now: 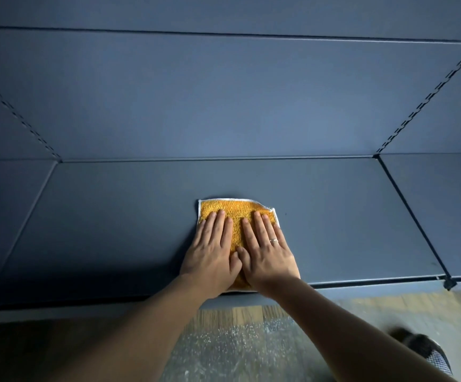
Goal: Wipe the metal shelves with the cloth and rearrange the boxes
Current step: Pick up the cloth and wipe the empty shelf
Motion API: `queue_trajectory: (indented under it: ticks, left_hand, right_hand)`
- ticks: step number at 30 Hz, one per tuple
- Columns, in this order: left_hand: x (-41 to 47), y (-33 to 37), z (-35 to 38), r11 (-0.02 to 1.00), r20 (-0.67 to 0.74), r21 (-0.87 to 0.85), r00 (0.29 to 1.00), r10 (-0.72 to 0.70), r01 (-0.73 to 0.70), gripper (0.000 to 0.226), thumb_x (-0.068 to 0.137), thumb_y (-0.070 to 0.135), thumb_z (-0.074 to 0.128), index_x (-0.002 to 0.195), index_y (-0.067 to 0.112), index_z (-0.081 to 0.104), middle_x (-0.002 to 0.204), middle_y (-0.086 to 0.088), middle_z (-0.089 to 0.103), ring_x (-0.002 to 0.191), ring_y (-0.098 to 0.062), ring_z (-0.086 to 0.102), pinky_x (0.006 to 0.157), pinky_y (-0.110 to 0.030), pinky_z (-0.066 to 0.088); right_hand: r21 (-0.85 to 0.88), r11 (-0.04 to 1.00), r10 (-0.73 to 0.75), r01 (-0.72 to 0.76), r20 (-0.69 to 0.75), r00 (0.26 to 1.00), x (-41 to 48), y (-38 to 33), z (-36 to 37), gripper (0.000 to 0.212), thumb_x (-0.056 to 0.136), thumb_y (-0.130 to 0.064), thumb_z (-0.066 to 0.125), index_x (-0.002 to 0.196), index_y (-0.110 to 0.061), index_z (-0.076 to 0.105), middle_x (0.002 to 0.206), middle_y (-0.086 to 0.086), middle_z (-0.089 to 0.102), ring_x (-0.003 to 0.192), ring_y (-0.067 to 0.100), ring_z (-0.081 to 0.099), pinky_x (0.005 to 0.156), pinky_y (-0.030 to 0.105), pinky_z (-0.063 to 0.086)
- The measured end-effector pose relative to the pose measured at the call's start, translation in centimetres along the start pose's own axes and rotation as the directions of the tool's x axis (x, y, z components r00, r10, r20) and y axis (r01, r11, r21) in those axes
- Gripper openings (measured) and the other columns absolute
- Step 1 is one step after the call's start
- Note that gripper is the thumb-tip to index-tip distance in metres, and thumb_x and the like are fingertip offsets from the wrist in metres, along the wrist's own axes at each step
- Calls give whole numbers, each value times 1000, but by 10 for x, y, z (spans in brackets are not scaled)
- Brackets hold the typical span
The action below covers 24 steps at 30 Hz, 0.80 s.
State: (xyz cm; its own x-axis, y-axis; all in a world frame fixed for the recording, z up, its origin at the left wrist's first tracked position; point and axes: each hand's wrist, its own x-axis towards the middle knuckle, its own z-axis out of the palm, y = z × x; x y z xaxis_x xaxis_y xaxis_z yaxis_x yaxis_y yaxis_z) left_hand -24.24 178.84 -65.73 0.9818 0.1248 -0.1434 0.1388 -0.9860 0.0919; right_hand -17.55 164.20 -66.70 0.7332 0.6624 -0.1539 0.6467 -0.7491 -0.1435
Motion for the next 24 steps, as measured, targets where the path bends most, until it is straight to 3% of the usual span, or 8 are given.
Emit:
queue_trajectory:
  ticks: [4, 8, 12, 16, 21, 24]
  left_hand:
    - [-5, -2, -1, 1000, 17, -19, 1000, 5, -5, 83, 87, 49, -5, 159, 9, -11, 165, -13, -21, 153, -28, -21, 125, -44, -9]
    - [-13, -18, 2, 1000, -3, -28, 1000, 12, -12, 80, 90, 50, 0, 160, 12, -10, 165, -10, -20, 154, -25, -19, 126, -42, -9]
    - [-28, -50, 4, 1000, -19, -20, 1000, -15, 15, 76, 96, 49, 11, 161, 11, 4, 168, -11, -6, 156, -26, -7, 126, -46, 6]
    - [-32, -63, 1, 1000, 8, -24, 1000, -9, 9, 78, 93, 52, 1, 160, 14, -8, 166, -9, -18, 154, -25, -17, 126, -46, 2]
    - [-14, -70, -1, 1000, -16, -19, 1000, -1, 0, 79, 94, 53, 9, 161, 13, -5, 167, -9, -15, 155, -24, -15, 127, -45, 3]
    - [8, -78, -2, 1000, -40, -20, 999, 4, -5, 80, 93, 53, 11, 161, 12, 1, 168, -9, -9, 155, -24, -11, 127, -44, 3]
  right_hand:
    - [24, 999, 41, -41, -14, 999, -6, -8, 1, 71, 95, -56, -10, 157, -21, -15, 166, 8, -20, 149, 22, -30, 122, 41, -16]
    - [26, 998, 59, -59, -23, 998, -4, -26, 5, 73, 96, -55, -8, 160, -18, -8, 166, 9, -18, 150, 24, -27, 122, 42, -14]
    - [4, 998, 60, -60, -57, 997, 5, -60, 16, 67, 106, -50, 11, 160, -12, 14, 168, 14, 8, 155, 30, -2, 122, 46, 1]
    - [-20, 998, 56, -59, -100, 993, 8, -72, 19, 64, 106, -48, 25, 157, -10, 33, 164, 16, 26, 154, 31, 17, 119, 48, 12]
    - [1, 999, 44, -44, -107, 993, 27, -63, 19, 67, 103, -50, 26, 158, -13, 32, 165, 16, 24, 154, 31, 19, 119, 47, 13]
    - [33, 999, 43, -40, -97, 994, 49, -58, 19, 69, 102, -52, 17, 161, -16, 20, 168, 14, 11, 156, 30, 5, 121, 45, 3]
